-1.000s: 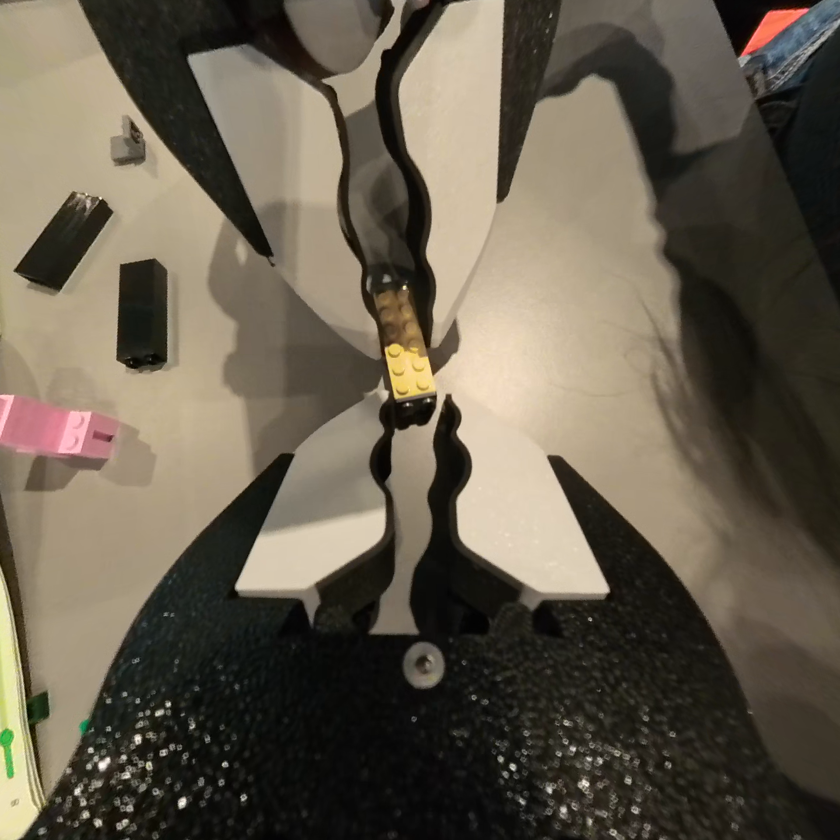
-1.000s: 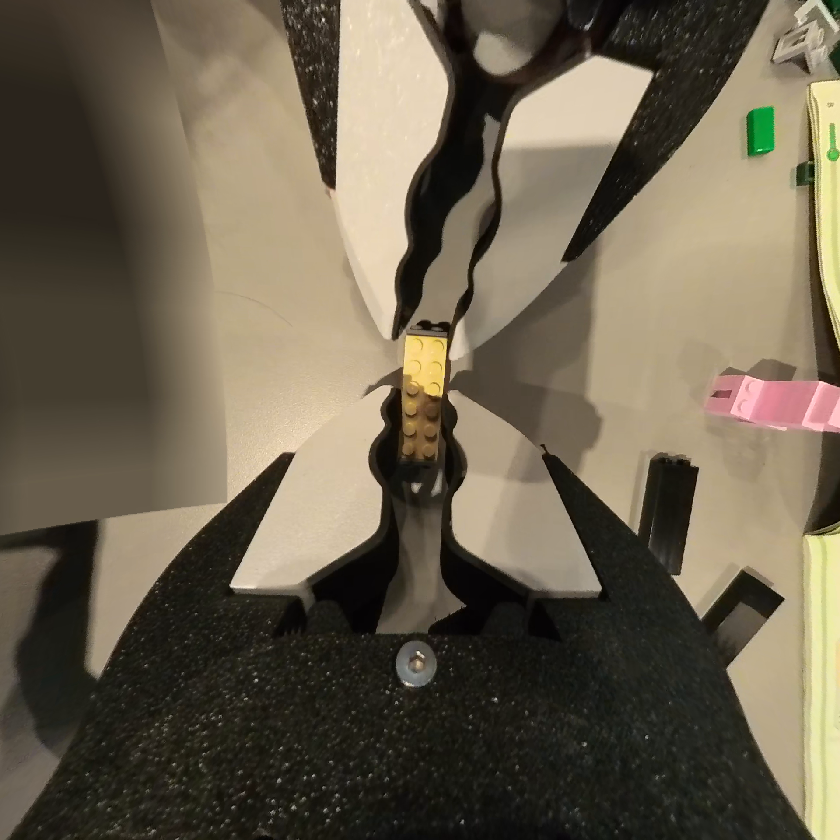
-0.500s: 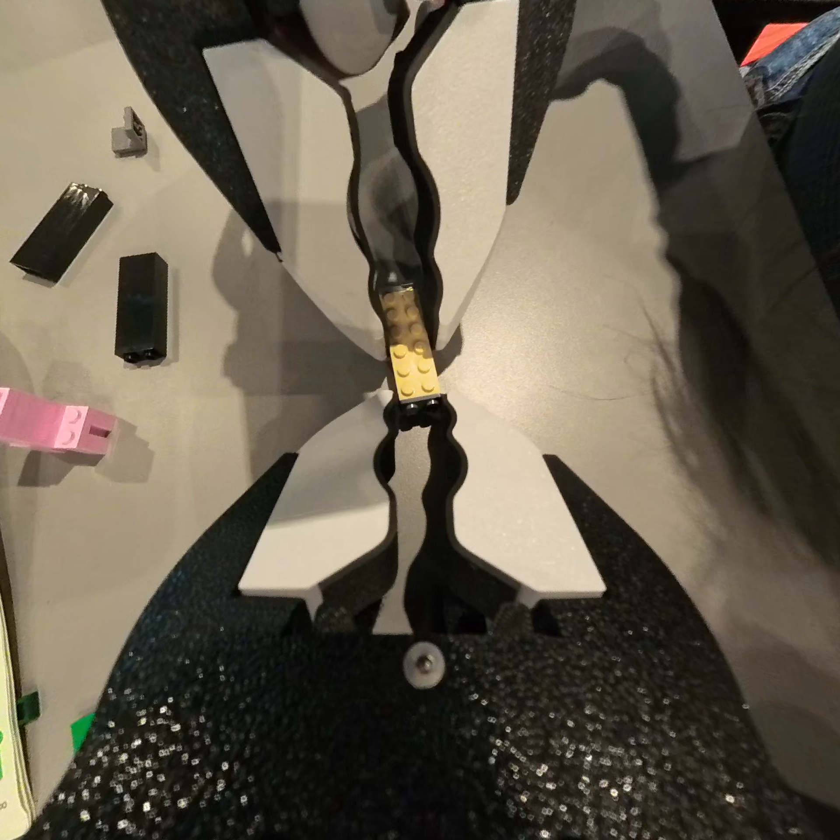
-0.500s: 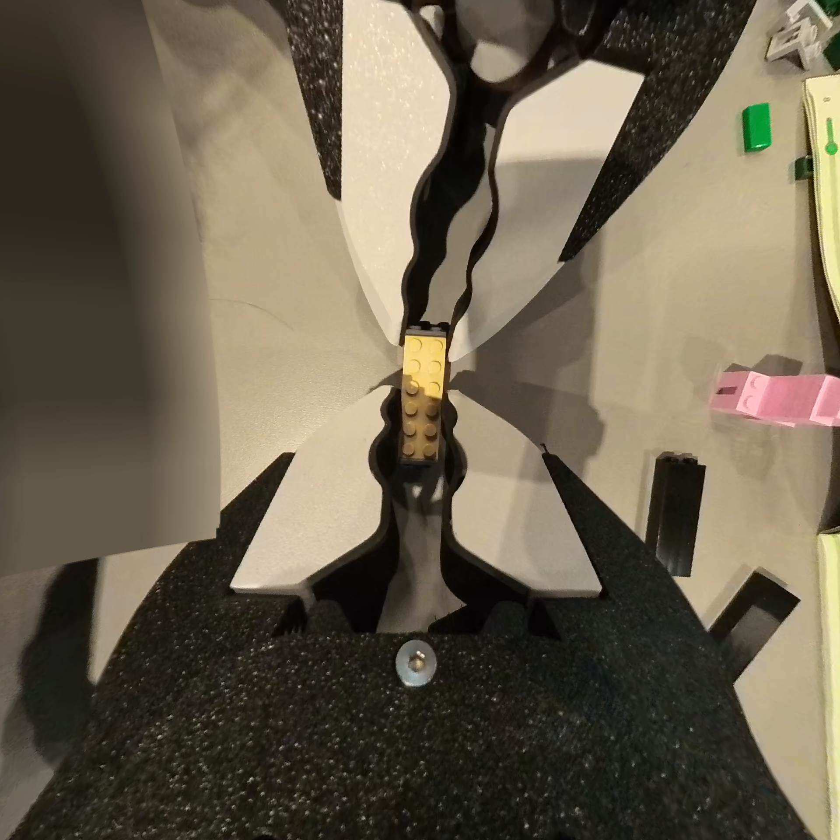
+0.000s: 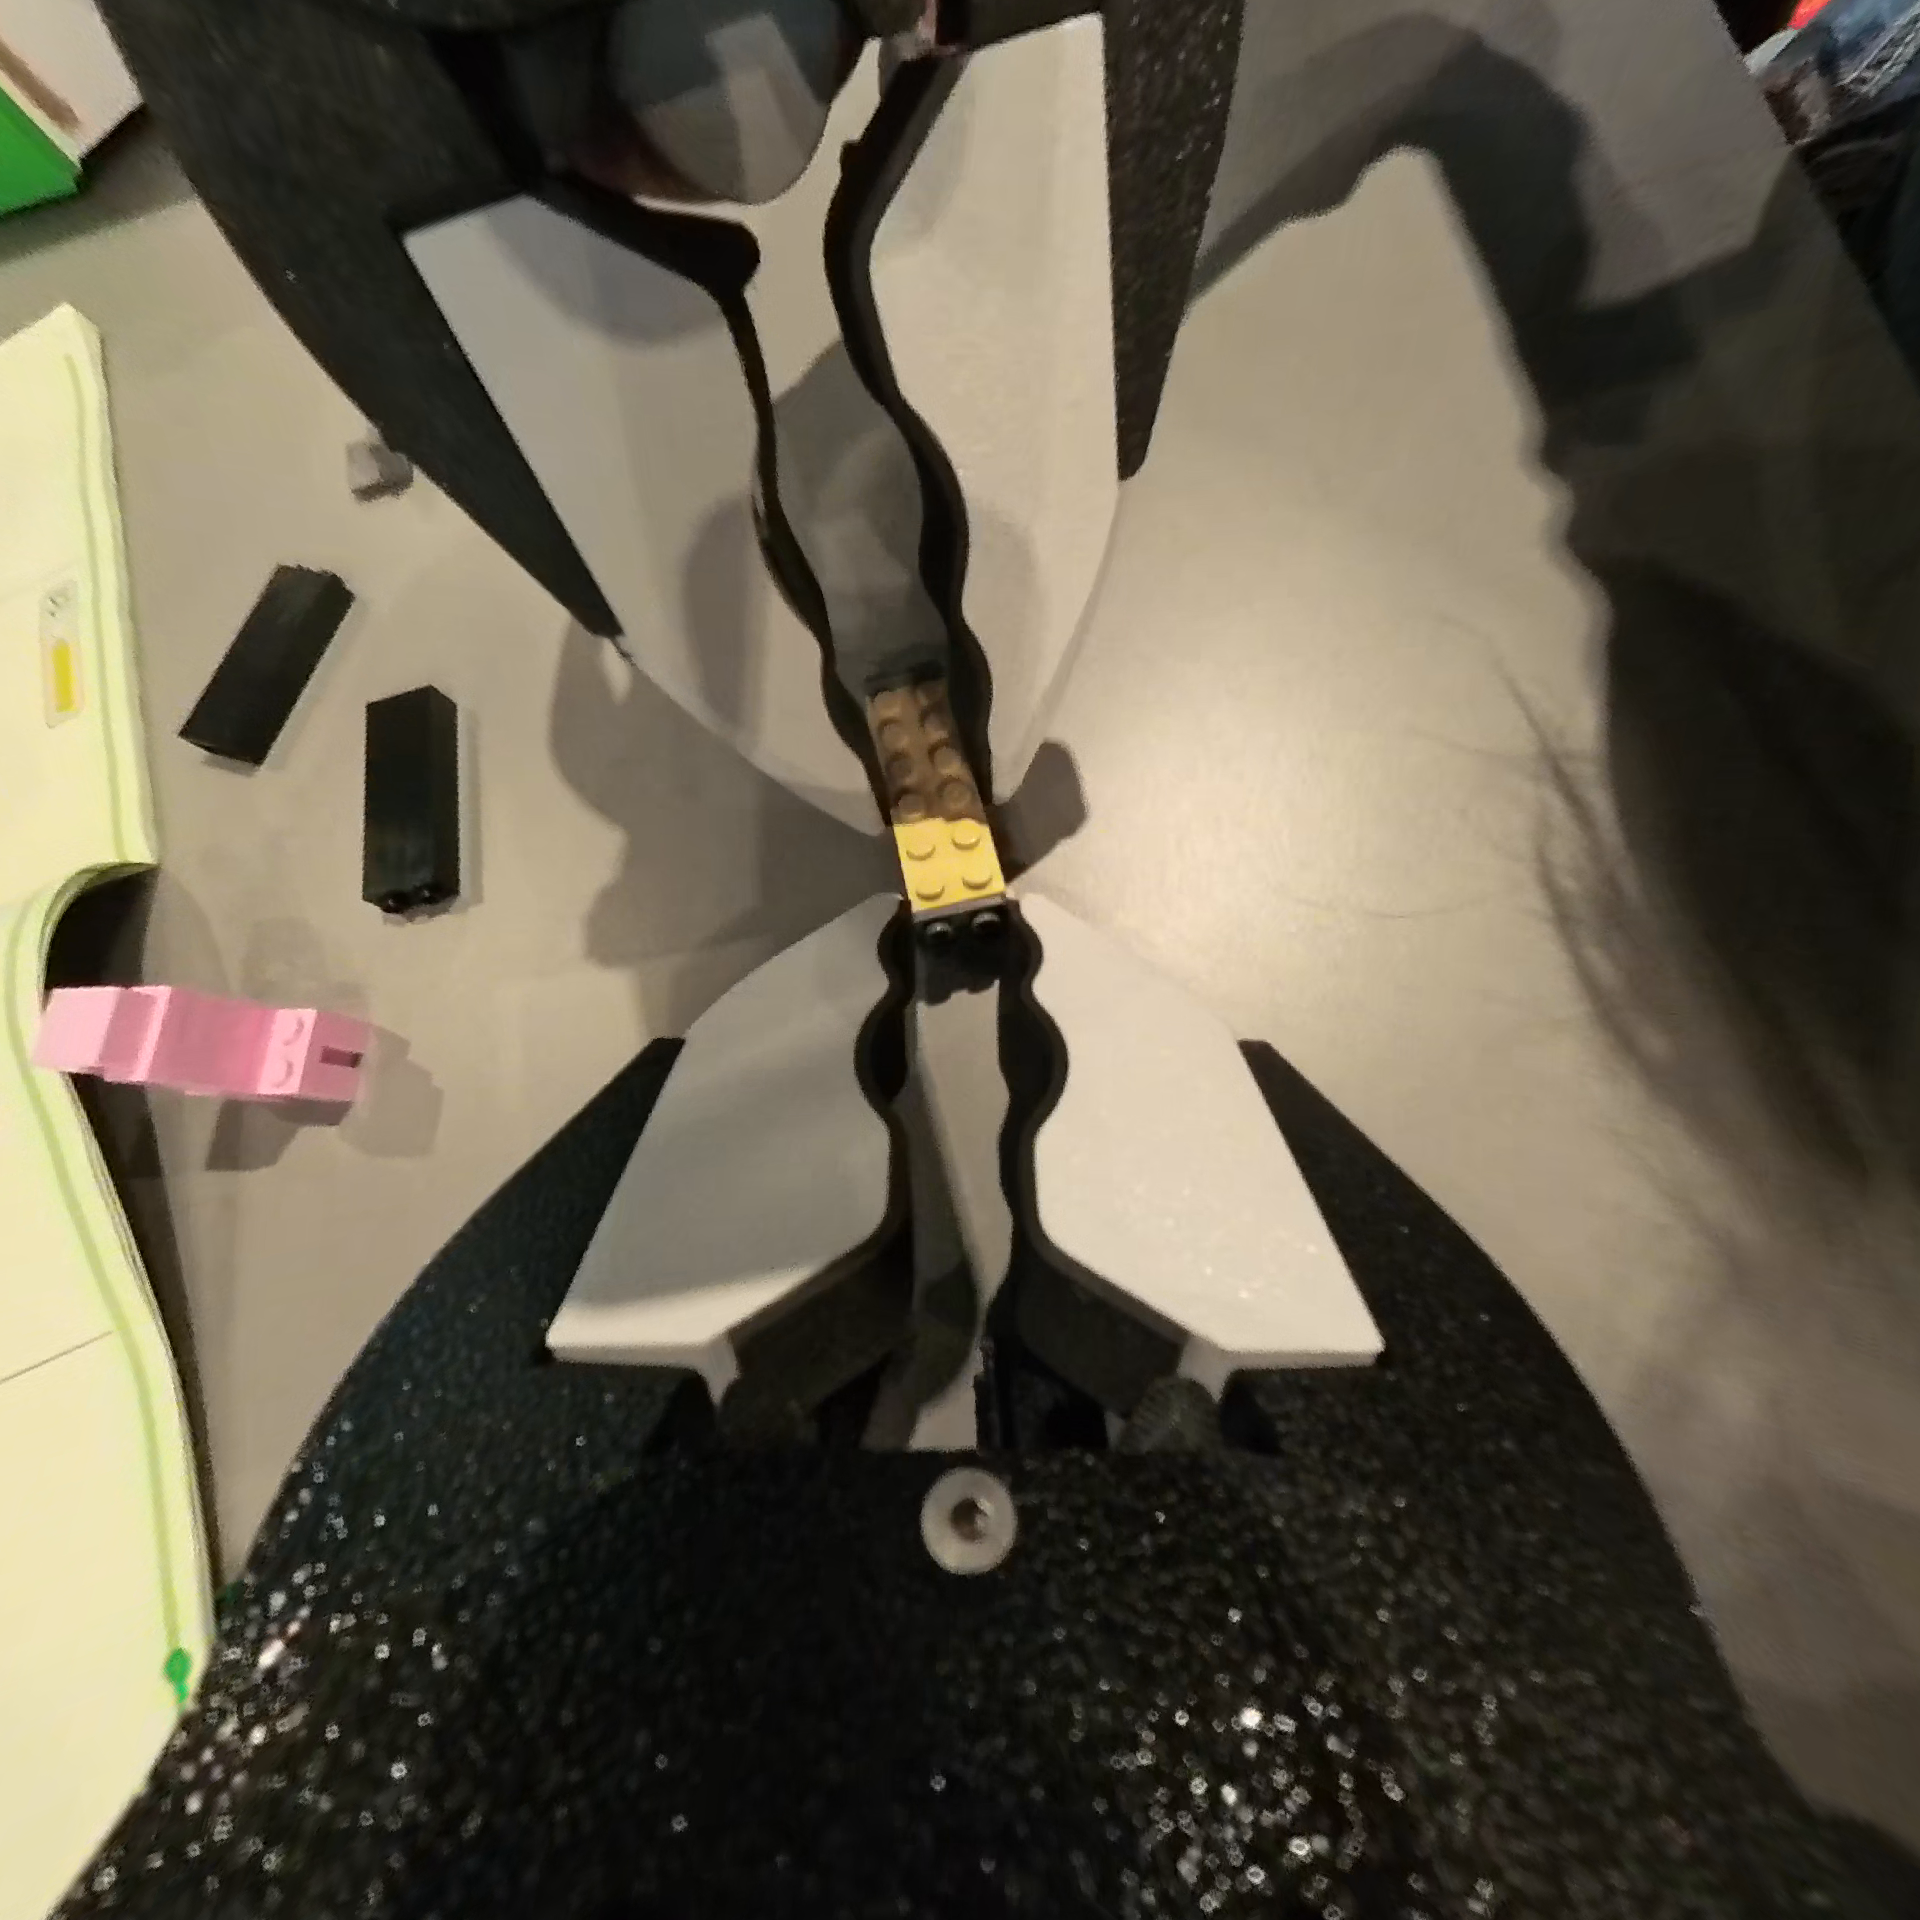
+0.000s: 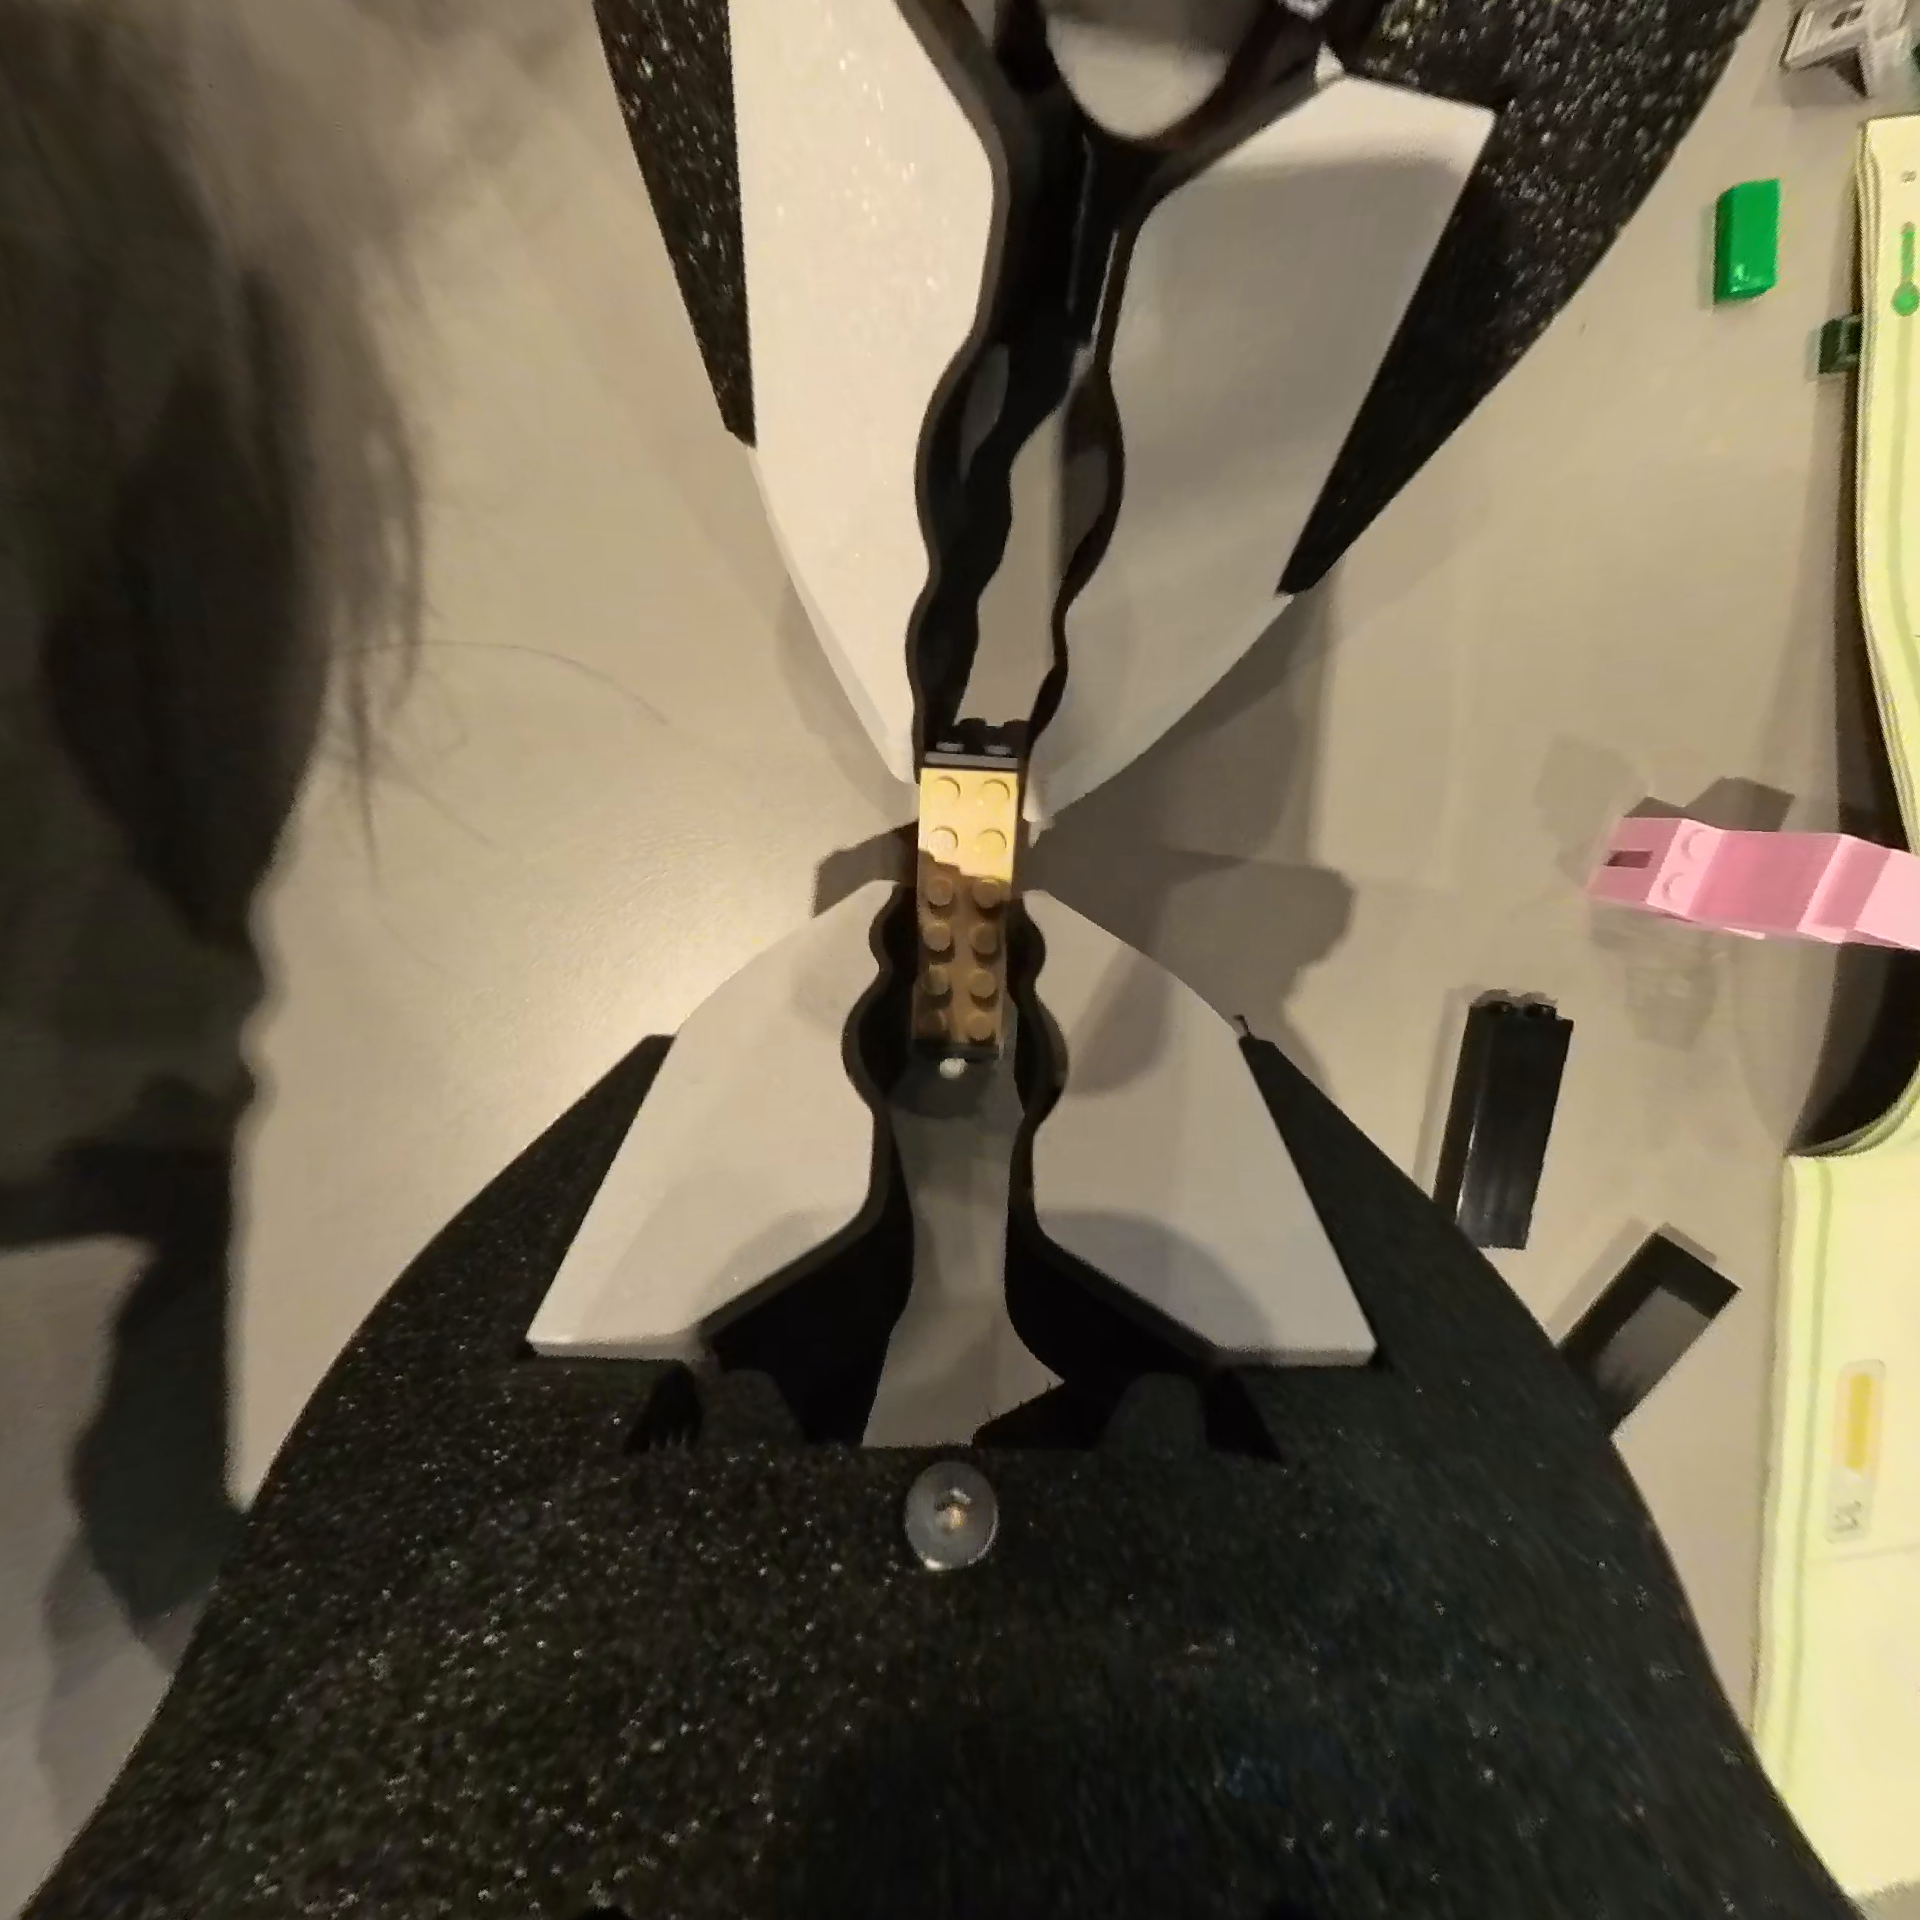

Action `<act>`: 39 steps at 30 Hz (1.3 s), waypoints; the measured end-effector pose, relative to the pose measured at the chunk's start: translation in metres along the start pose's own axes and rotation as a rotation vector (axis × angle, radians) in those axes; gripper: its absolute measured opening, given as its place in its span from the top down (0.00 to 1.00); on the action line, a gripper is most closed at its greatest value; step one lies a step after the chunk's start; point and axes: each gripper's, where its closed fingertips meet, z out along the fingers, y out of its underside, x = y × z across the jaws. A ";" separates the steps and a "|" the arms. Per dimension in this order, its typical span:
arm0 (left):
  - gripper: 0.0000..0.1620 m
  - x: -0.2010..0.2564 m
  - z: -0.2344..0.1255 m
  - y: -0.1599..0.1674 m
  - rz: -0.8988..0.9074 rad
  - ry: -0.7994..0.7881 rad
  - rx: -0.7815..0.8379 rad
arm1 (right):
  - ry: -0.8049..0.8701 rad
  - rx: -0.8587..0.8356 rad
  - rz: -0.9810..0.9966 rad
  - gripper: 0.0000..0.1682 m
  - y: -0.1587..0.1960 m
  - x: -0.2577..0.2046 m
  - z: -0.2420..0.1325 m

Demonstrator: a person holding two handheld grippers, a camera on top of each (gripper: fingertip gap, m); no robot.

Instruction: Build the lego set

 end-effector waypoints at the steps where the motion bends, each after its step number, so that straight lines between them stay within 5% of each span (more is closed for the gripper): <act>1: 0.91 0.000 0.000 -0.001 0.000 -0.001 0.005 | 0.002 -0.003 0.000 0.90 0.000 0.000 0.000; 23: 0.90 -0.014 0.002 -0.001 0.200 -0.206 -0.058 | 0.345 -0.016 -0.107 0.90 0.006 0.012 -0.001; 32: 0.90 -0.015 0.003 0.002 0.026 -0.142 -0.035 | 0.343 0.020 -0.087 0.90 0.006 0.013 0.000; 39: 0.73 -0.025 -0.005 0.009 -0.126 -0.129 -0.017 | 0.483 0.072 -0.130 0.90 0.008 0.025 -0.015</act>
